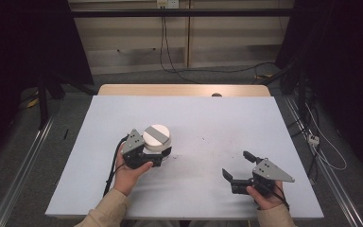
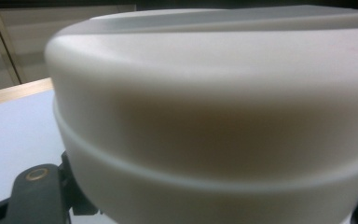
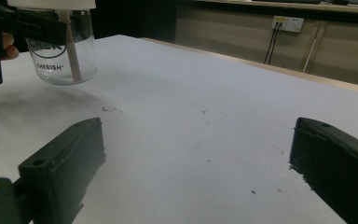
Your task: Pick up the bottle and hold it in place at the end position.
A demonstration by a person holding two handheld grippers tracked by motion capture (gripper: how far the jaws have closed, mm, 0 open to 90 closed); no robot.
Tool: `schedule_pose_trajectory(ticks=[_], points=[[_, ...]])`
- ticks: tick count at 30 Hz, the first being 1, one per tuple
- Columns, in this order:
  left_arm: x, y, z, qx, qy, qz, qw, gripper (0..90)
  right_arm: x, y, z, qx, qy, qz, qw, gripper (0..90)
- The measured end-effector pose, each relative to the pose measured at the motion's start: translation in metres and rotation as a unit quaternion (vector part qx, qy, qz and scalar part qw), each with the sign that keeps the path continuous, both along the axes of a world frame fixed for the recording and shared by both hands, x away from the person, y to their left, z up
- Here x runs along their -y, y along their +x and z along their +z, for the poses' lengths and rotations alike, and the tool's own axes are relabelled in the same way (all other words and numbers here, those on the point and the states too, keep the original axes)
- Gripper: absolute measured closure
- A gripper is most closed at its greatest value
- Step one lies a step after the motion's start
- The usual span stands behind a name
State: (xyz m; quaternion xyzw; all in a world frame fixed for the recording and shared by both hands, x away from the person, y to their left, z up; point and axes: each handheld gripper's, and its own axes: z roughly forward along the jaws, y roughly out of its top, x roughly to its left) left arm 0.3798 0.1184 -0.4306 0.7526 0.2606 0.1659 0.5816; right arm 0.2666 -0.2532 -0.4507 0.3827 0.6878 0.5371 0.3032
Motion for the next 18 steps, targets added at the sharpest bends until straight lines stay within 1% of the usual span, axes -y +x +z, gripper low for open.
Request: schedule_pose_trajectory(ticks=[18], points=[[0.014, 0.016, 0.001, 0.007, 0.002, -0.001, 1.0, 18.4, 0.002, 0.0, 0.001, 0.003, 0.007, -0.008, 0.9999, 2.7]])
